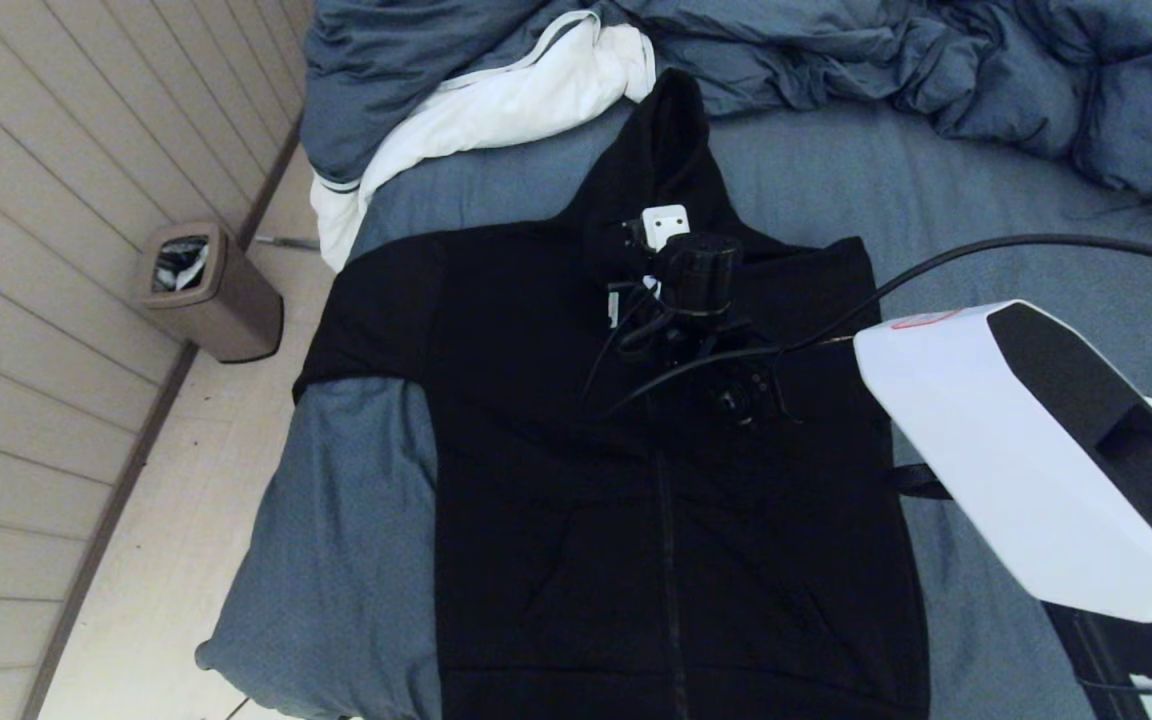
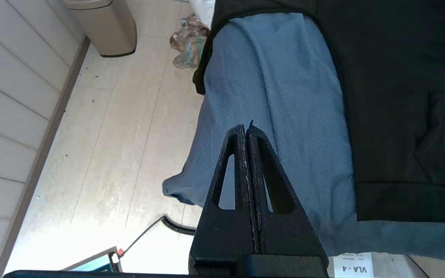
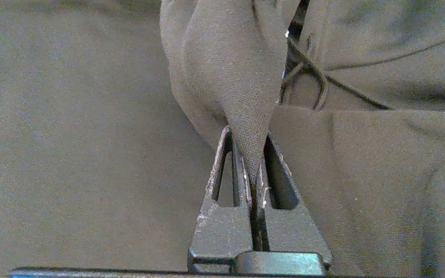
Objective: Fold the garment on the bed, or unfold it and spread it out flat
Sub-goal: Fold the black sweatshirt
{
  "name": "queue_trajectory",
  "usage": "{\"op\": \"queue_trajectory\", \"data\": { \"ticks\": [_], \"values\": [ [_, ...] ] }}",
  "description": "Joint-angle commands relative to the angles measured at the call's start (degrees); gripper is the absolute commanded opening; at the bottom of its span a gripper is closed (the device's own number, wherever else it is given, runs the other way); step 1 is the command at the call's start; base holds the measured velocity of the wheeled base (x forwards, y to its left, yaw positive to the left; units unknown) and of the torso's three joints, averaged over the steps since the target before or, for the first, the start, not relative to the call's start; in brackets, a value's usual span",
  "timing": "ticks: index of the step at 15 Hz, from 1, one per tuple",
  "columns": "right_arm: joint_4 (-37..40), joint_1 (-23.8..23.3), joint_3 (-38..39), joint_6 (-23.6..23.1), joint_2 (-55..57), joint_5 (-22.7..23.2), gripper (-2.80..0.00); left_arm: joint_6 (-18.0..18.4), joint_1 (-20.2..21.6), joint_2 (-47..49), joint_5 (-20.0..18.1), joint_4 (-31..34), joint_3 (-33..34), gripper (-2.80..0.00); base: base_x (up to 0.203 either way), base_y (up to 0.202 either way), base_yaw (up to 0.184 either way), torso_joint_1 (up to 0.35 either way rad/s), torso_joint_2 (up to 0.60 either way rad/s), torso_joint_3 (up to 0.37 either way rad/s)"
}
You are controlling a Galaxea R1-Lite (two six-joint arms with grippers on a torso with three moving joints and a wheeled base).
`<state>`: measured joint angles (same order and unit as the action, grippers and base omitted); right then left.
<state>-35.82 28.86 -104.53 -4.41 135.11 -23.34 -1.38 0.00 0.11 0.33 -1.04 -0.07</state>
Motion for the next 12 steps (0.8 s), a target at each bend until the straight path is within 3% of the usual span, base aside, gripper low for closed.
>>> {"op": "queue_trajectory", "data": {
  "ticks": [1,12],
  "values": [
    [-0.13,0.32,0.64,-0.61,1.47,-0.3,-2.8,-0.03,0.0,-0.02,0.02,-0.02,0.01,-2.8,0.0,0.0,0.0,0.0,0.0,0.0],
    [0.66,1.2,1.17,-1.81,1.48,-0.66,-2.8,-0.03,0.0,-0.02,0.02,-0.02,-0.1,-2.8,0.0,0.0,0.0,0.0,0.0,0.0]
  ]
}}
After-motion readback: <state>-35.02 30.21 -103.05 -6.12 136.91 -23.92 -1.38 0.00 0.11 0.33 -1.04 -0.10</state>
